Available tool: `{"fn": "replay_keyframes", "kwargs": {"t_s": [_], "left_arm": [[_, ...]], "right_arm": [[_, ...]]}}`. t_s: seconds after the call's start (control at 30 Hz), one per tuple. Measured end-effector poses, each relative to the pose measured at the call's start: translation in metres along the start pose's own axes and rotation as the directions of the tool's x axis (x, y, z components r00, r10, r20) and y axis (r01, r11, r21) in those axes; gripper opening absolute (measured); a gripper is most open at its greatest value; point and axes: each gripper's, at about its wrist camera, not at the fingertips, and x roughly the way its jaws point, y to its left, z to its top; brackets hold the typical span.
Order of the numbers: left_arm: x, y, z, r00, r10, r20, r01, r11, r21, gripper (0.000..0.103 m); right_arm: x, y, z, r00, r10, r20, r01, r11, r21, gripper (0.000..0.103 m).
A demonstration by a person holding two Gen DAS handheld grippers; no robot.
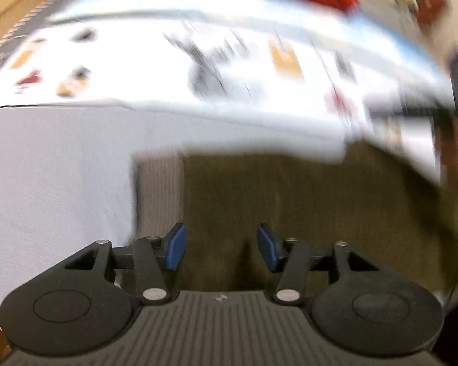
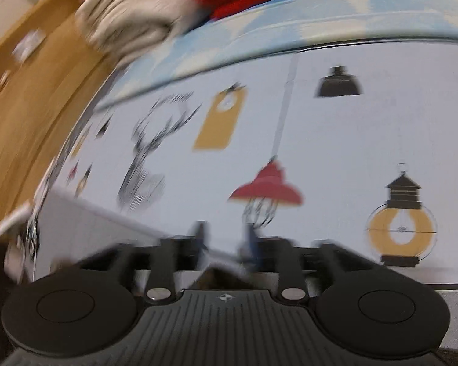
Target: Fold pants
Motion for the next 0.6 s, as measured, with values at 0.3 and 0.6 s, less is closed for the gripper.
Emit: {"fn": "replay_keyframes", "kwargs": {"t_s": [0.3,0.6], "left_arm": [[0.032,0.049,0.012,0.998,0.035,0.052,-0.016,0.947,-0.32,0.075],[0.035,0.036,-0.001,0.988,0.151,-0.02,-0.152,0.967,-0.204,0.042]], "right_arm": [[0.012,0.026,-0.012,0.993,-0.035,-0.111,0.02,0.99,-0.141,0.04],[0.02,0.036,-0.013,1.0,-0.015,-0.017,0.011,0.982,-0.19,0.008]]}}
